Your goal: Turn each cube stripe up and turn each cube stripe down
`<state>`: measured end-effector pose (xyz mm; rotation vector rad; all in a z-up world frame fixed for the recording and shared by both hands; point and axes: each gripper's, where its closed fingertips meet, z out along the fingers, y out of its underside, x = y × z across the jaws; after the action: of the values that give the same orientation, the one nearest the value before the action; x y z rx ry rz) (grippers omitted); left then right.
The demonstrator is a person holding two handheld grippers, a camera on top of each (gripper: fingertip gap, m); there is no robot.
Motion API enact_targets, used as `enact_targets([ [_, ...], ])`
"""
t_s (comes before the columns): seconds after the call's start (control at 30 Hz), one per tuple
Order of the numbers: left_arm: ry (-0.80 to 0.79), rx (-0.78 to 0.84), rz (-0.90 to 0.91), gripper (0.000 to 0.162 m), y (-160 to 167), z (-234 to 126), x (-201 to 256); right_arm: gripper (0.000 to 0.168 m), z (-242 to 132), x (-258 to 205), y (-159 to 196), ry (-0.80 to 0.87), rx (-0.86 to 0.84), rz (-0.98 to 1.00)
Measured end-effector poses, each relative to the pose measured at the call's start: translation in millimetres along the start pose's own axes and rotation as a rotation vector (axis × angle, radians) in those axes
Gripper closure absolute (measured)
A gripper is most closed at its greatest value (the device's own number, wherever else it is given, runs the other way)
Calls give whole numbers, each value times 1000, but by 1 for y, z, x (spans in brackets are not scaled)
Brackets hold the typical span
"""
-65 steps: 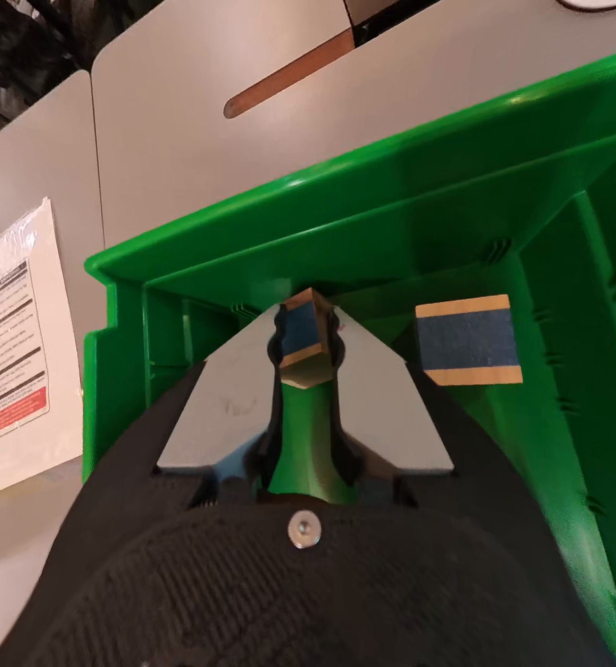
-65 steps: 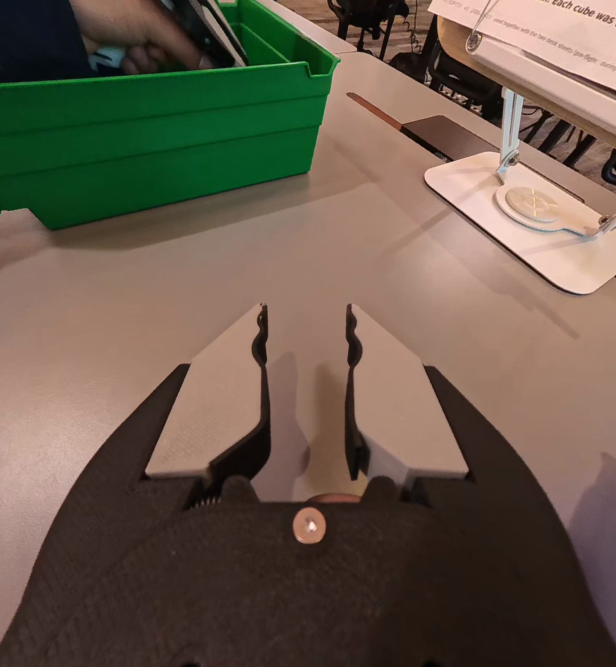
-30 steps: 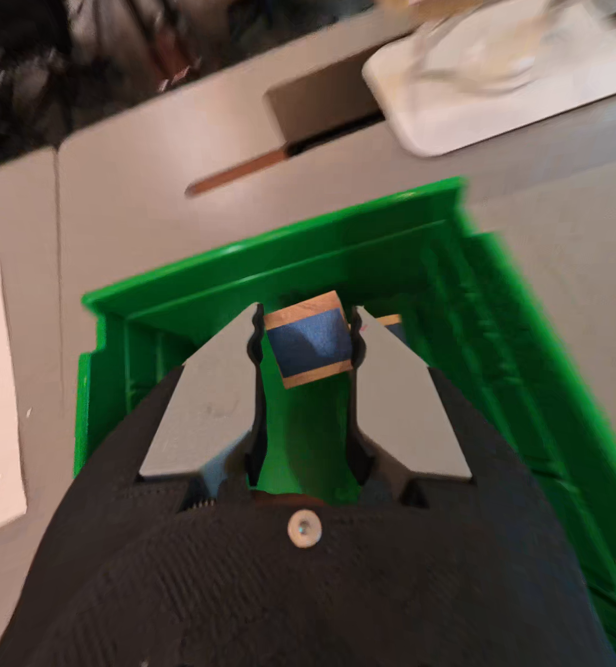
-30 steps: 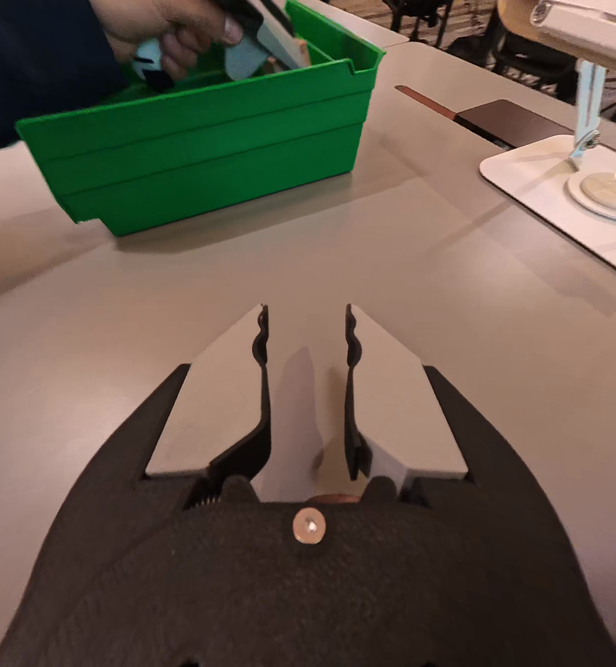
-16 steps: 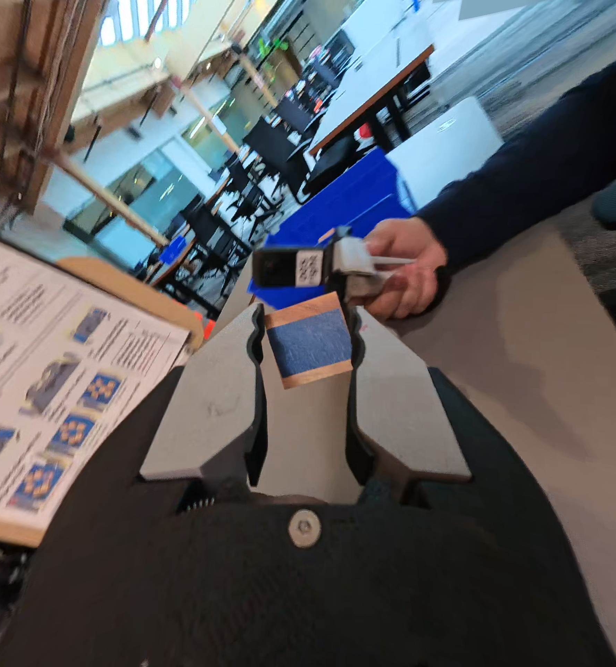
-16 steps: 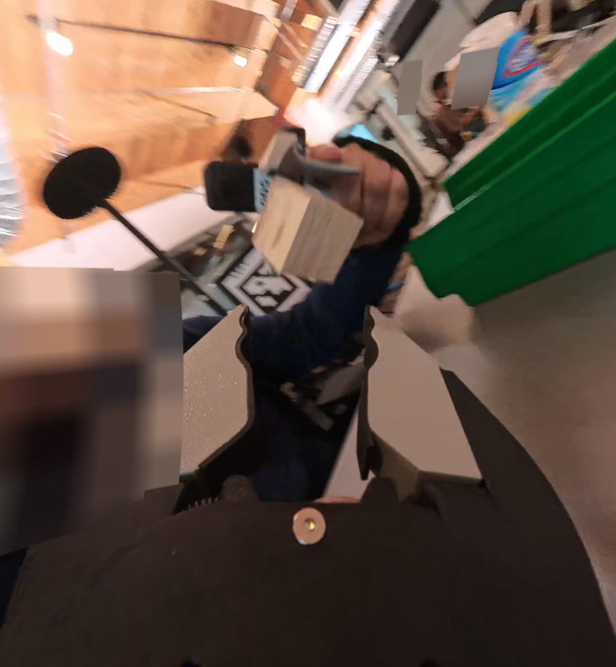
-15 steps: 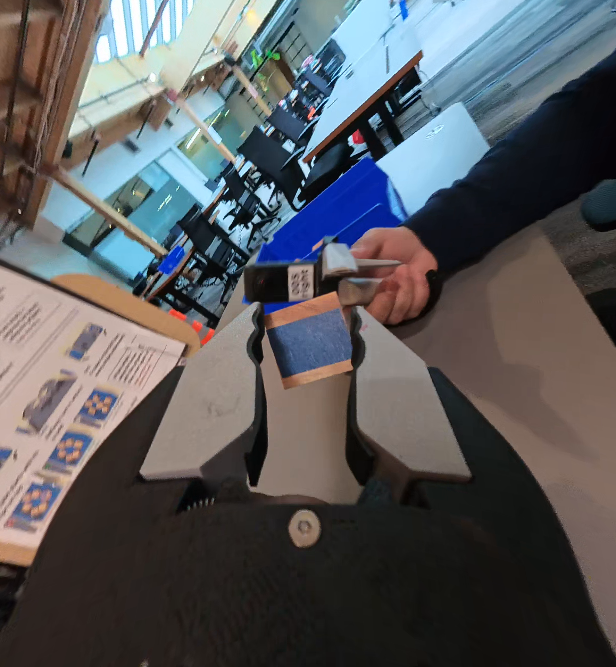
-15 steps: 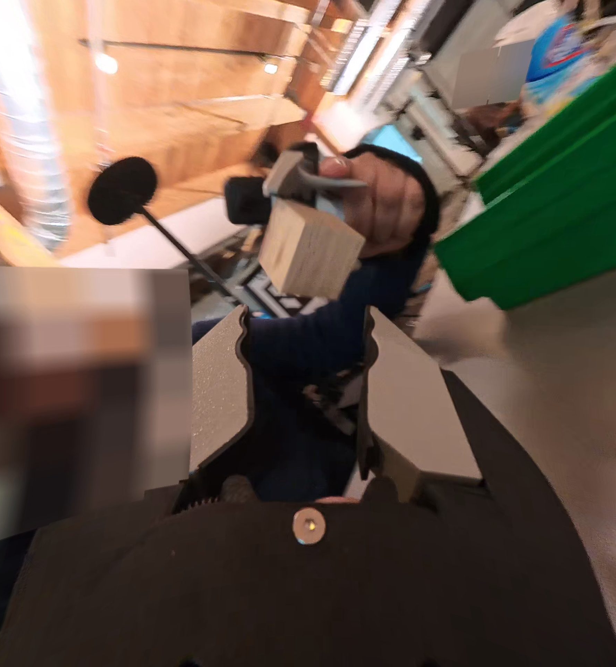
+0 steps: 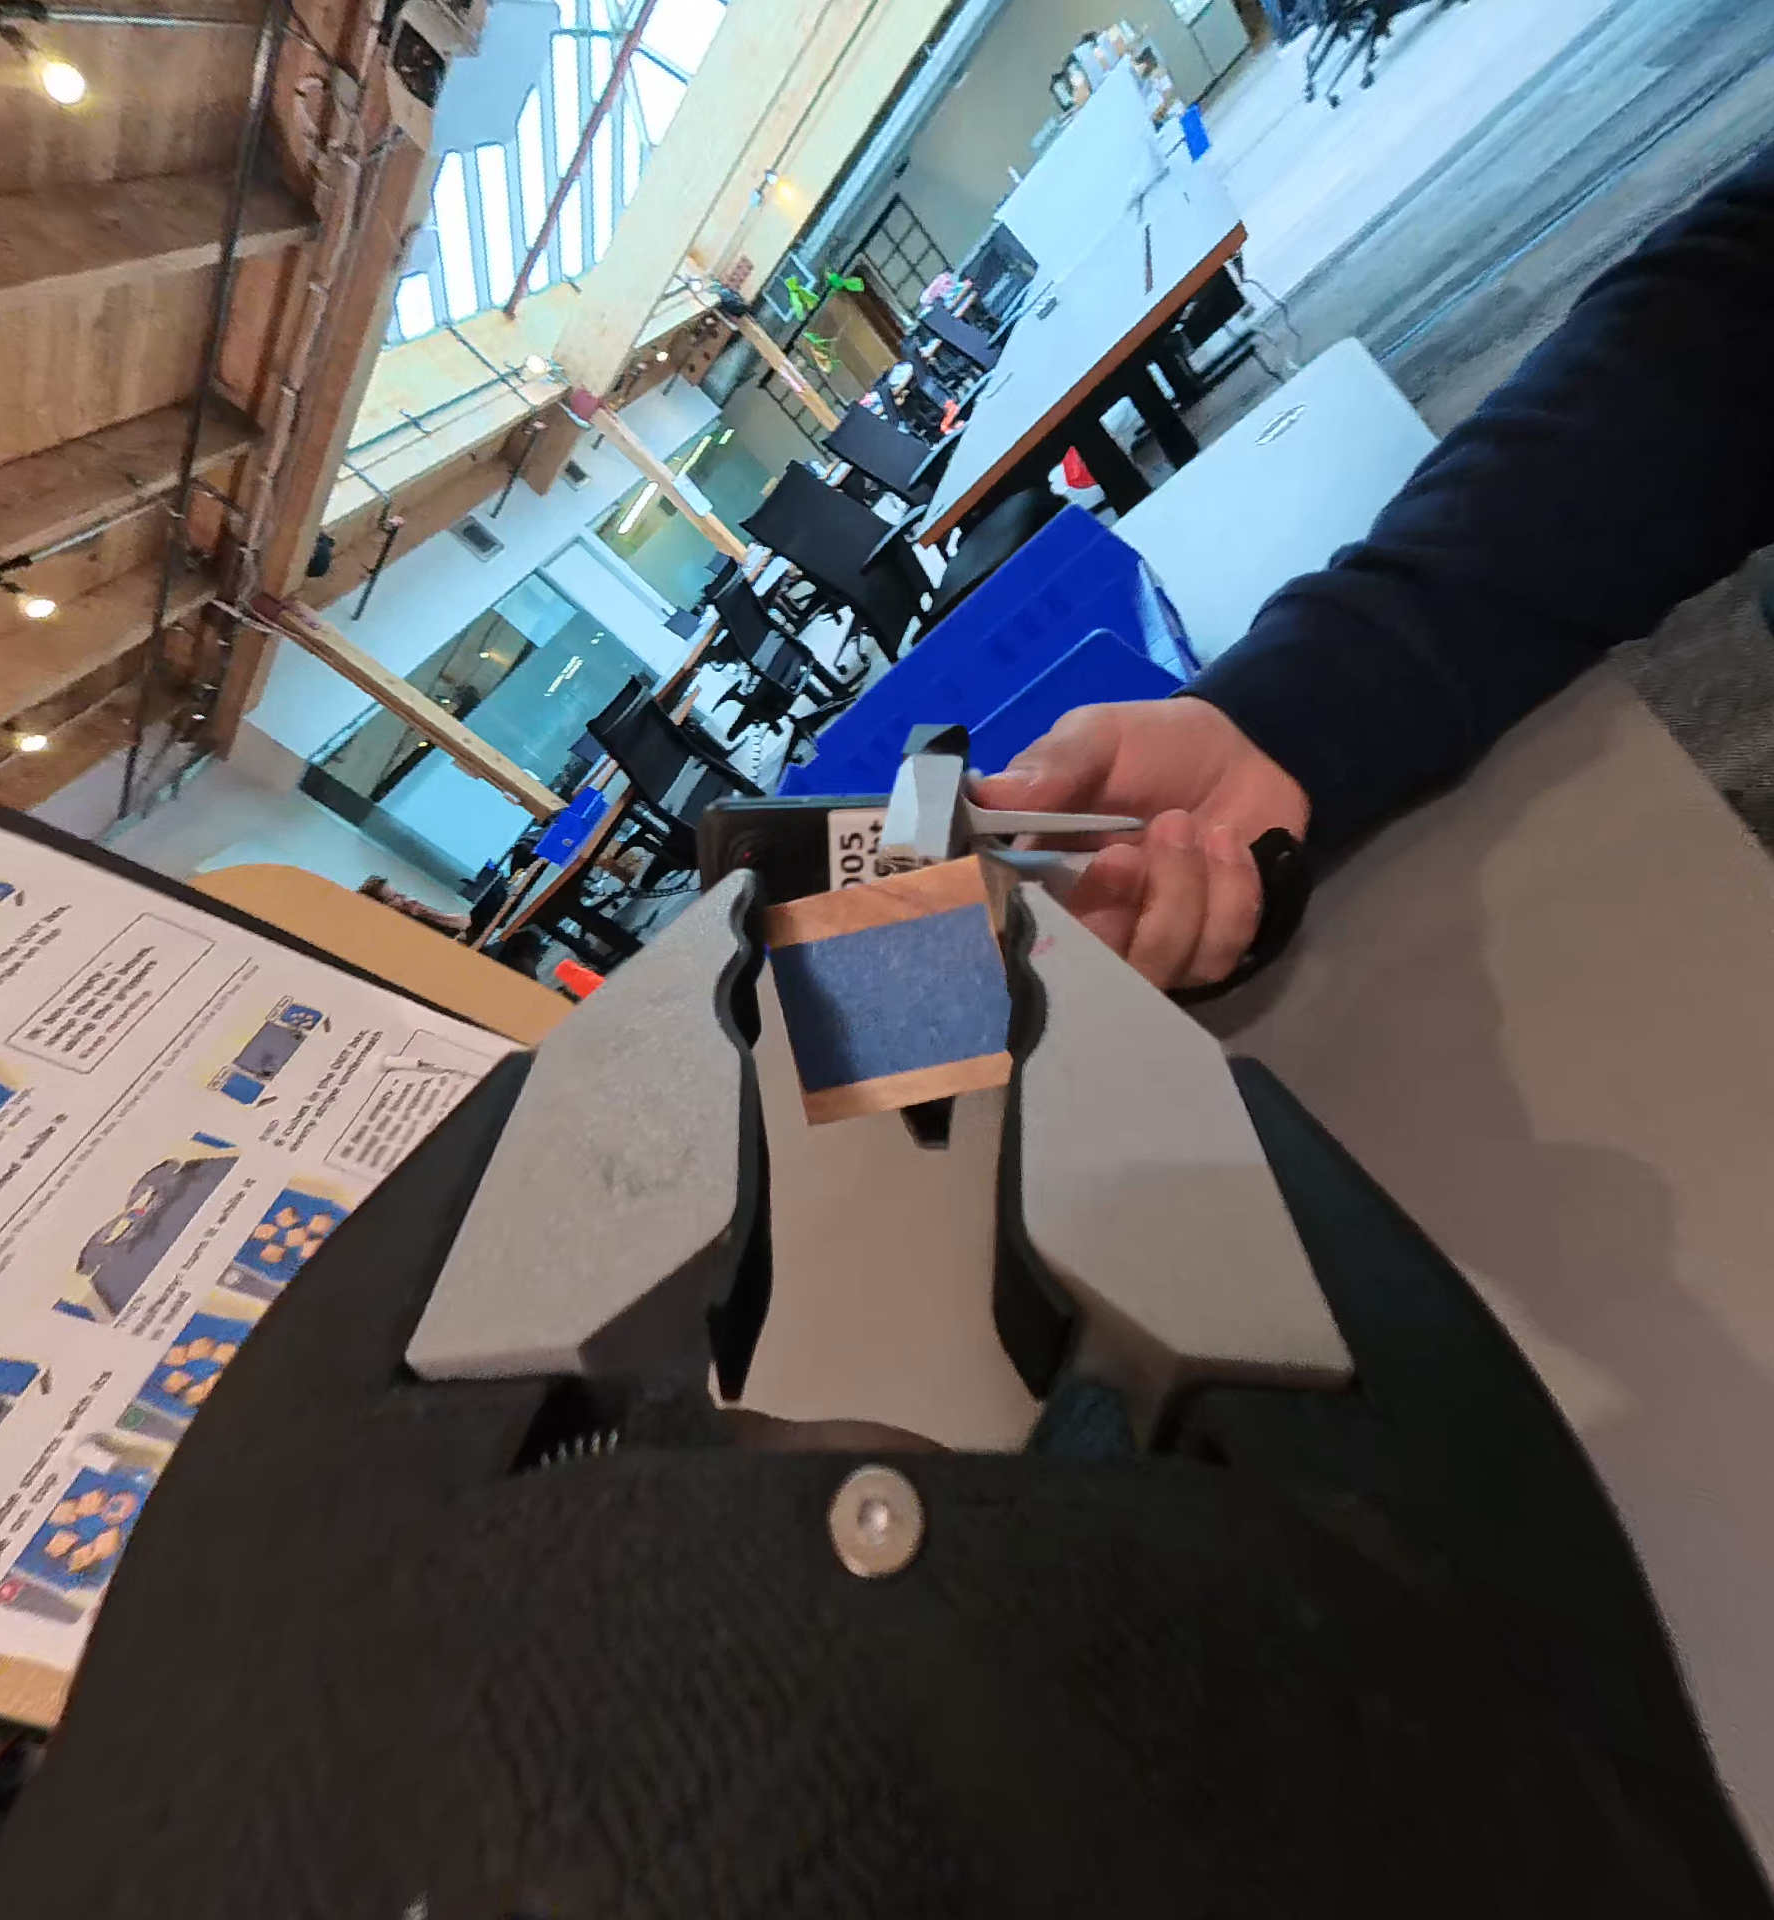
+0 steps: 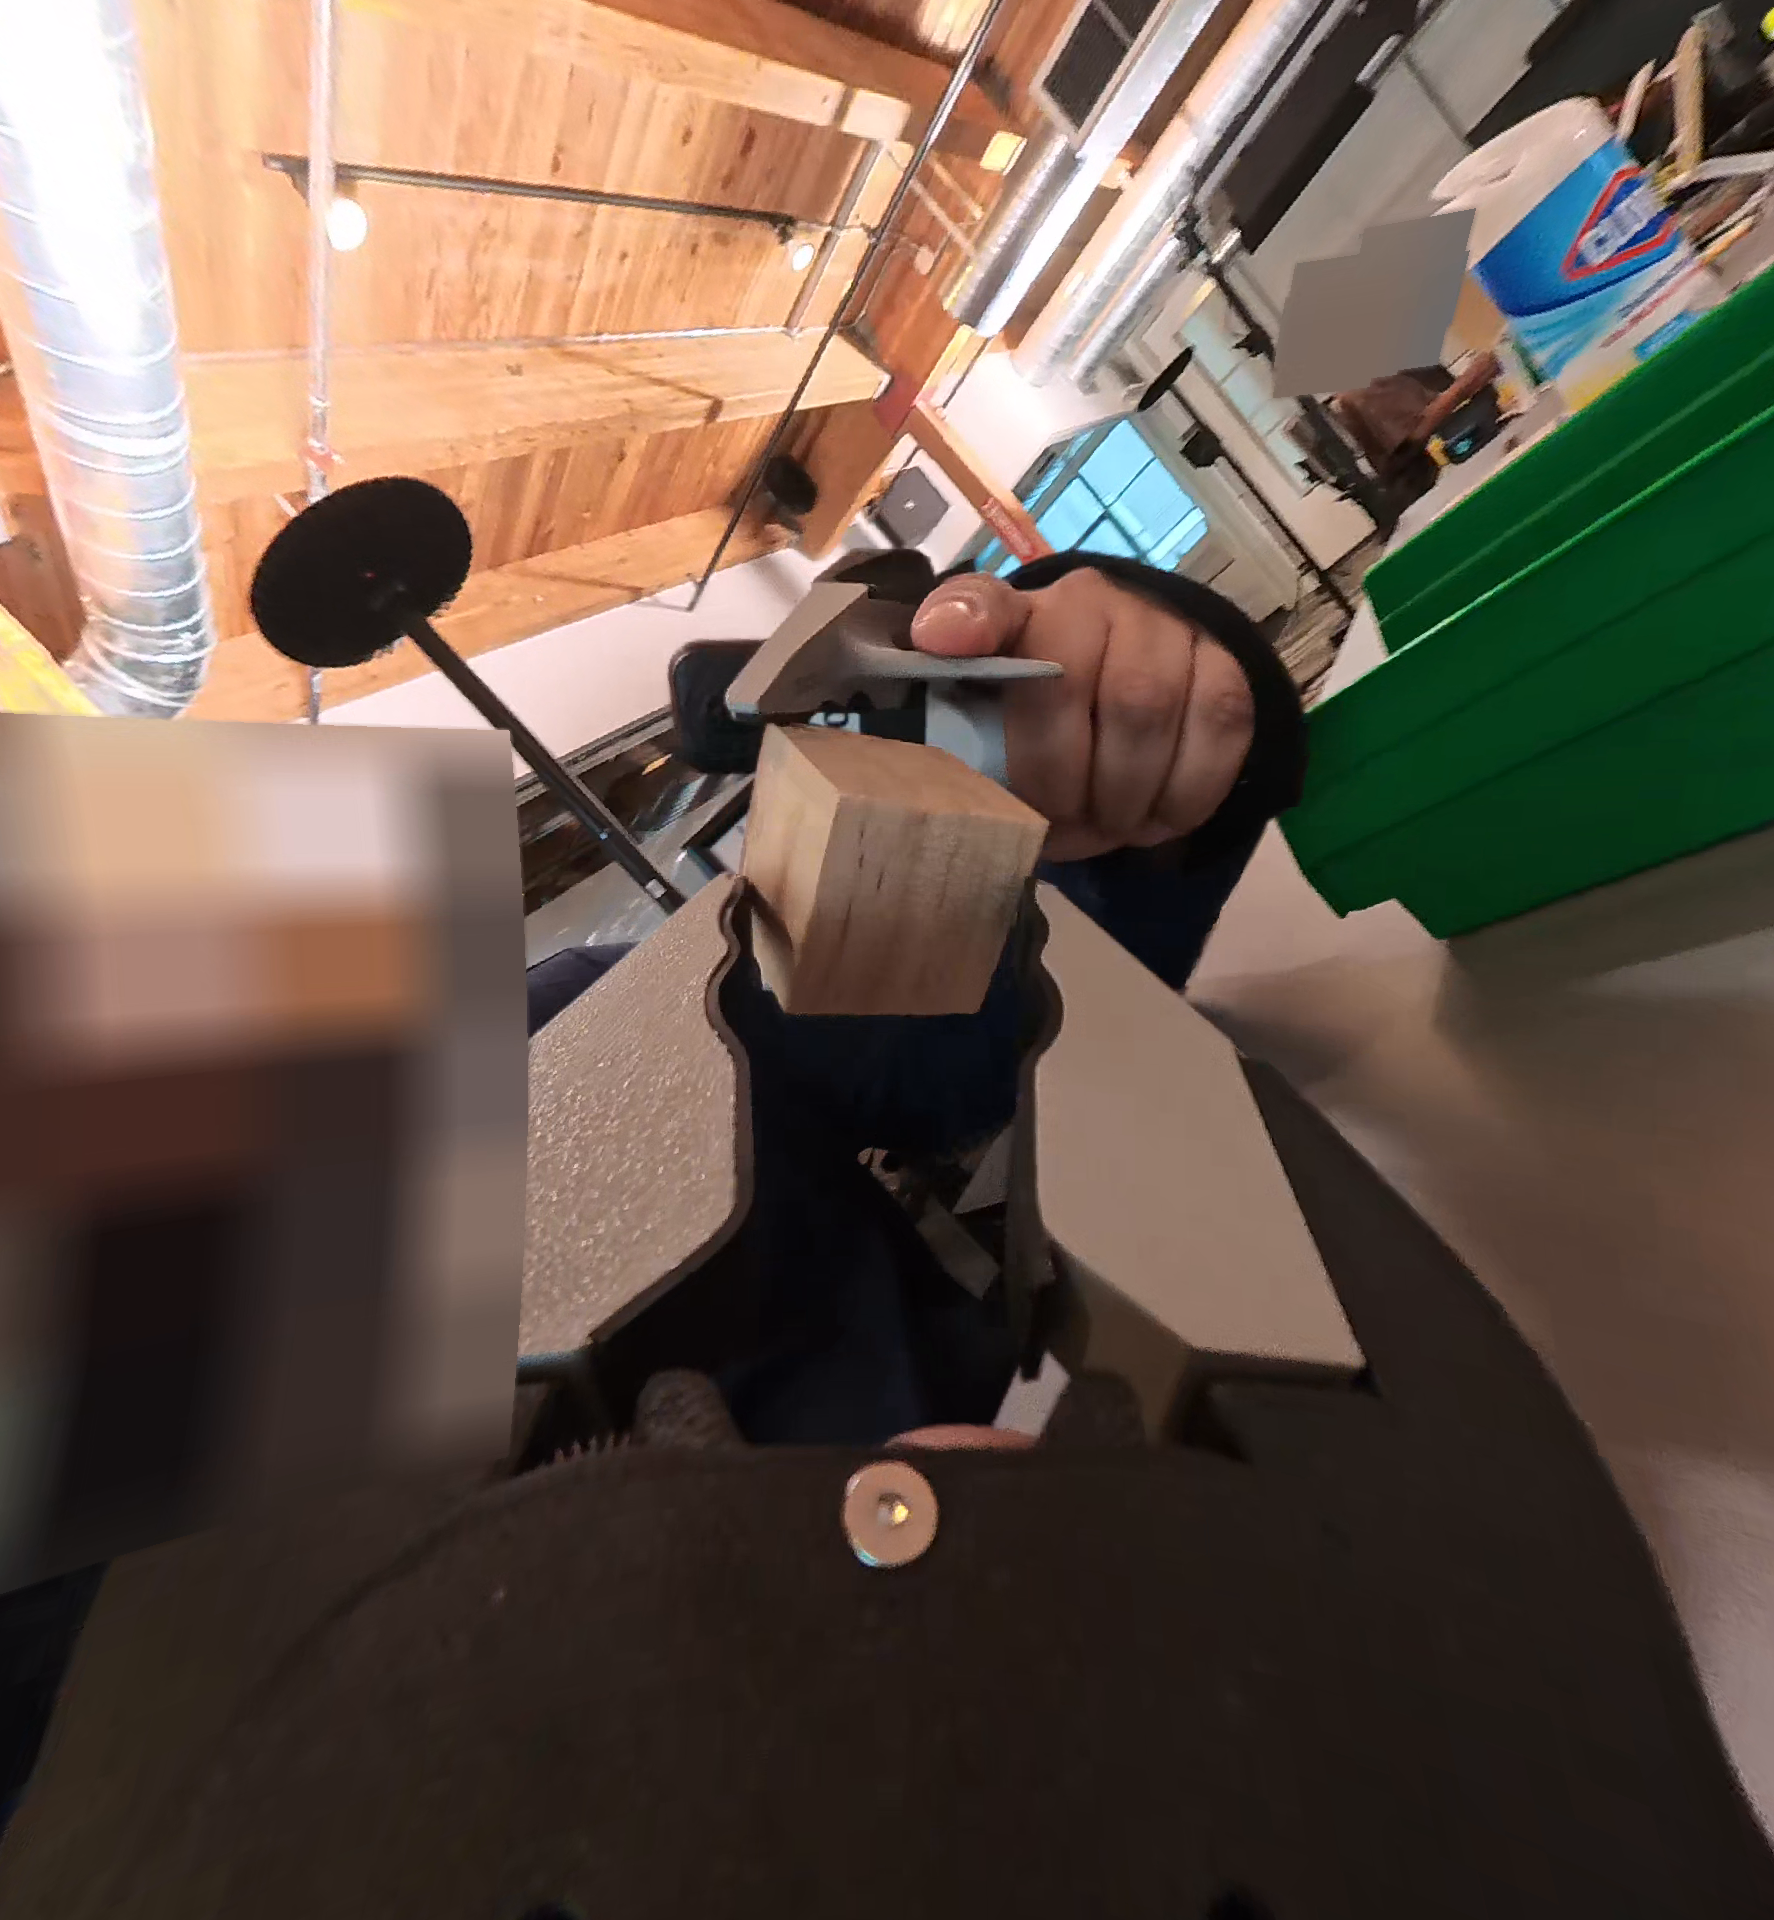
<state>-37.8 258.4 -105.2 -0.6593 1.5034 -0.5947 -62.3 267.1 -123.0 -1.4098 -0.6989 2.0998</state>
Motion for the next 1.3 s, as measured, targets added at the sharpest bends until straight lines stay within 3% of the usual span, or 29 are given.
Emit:
enact_targets([
  [0.03, -22, -1, 1, 118, 3, 0, -2, 120, -1, 3, -2, 23, 12, -8],
  [0.3, -139, 45, -124, 120, 17, -5, -20, 121, -22, 10, -28, 162, 122, -130],
  [0.5, -257, 38, -133, 110, 23, -3, -25, 121, -32, 14, -36, 333, 106, -283],
  [0.7, -202, 41, -246, 109, 37, 8, -3, 122, -36, 16, -39, 624, 2, -566],
  [0.87, -236, -31, -225, 111, 58, 6, -7, 122, -63, -12, -63, 886, 42, -715],
  [1.0, -306, -149, -278, 119, 83, 9, -16, 122, -136, -51, -88, 1298, -21, -797],
  [1.1, -318, -240, -317, 119, 104, 14, -13, 121, -250, -68, -95, 1743, -111, -698],
  [1.17, -307, -283, -316, 120, 112, 18, -8, 121, -320, -68, -73, 1936, -201, -512],
  [1.3, -294, -351, -284, 120, 123, 21, -2, 120, -400, -53, -6, 2056, -339, -178],
])
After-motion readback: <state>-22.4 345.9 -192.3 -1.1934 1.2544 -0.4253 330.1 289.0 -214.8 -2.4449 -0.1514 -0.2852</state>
